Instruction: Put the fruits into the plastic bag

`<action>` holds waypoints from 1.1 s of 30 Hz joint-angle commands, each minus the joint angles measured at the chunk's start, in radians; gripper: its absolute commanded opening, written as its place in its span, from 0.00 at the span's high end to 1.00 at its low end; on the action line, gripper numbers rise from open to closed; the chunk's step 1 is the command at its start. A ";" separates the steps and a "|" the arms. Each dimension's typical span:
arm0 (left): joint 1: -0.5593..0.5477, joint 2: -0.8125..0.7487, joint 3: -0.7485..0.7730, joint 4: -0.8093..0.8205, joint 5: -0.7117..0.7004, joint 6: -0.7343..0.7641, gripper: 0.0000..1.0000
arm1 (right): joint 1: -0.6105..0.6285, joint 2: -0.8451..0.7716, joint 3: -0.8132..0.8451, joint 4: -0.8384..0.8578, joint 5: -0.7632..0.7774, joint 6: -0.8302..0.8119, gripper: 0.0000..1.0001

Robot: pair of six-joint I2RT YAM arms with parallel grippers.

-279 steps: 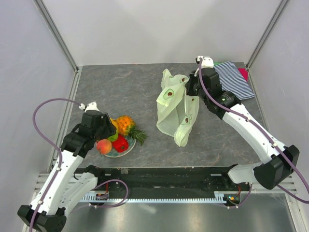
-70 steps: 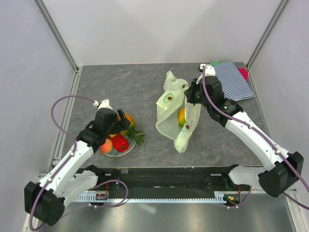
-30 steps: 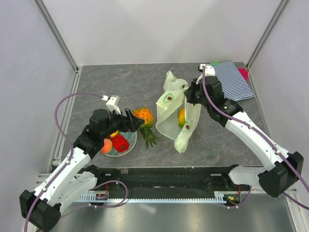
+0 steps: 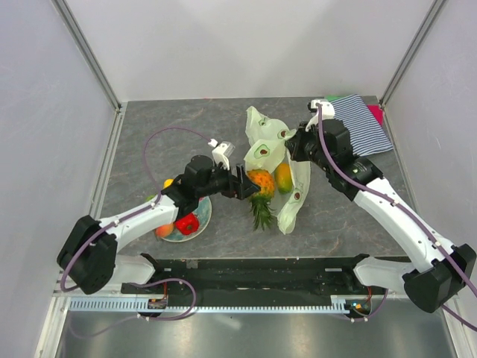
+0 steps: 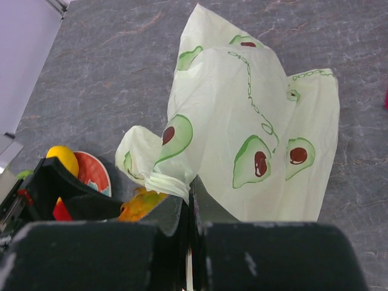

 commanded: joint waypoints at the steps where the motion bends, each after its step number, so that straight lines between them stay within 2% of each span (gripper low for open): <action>1: -0.012 0.062 0.092 0.136 -0.064 -0.039 0.54 | -0.003 -0.026 -0.022 0.026 -0.056 -0.034 1.00; 8: -0.043 0.172 0.160 0.200 -0.125 -0.070 0.54 | -0.003 -0.023 -0.058 0.015 -0.107 -0.019 1.00; 13: -0.126 0.279 0.244 0.209 -0.104 -0.067 0.54 | -0.003 -0.016 -0.073 0.013 -0.107 -0.006 1.00; 23: -0.146 0.339 0.292 0.249 -0.081 -0.083 0.54 | -0.003 -0.022 -0.085 0.015 -0.113 0.001 1.00; 27: -0.144 0.338 0.304 0.237 -0.200 -0.065 0.54 | -0.003 -0.023 -0.094 0.018 -0.139 0.007 1.00; 33: -0.143 0.350 0.315 0.203 -0.460 -0.090 0.54 | -0.003 -0.045 -0.113 0.009 -0.156 0.023 1.00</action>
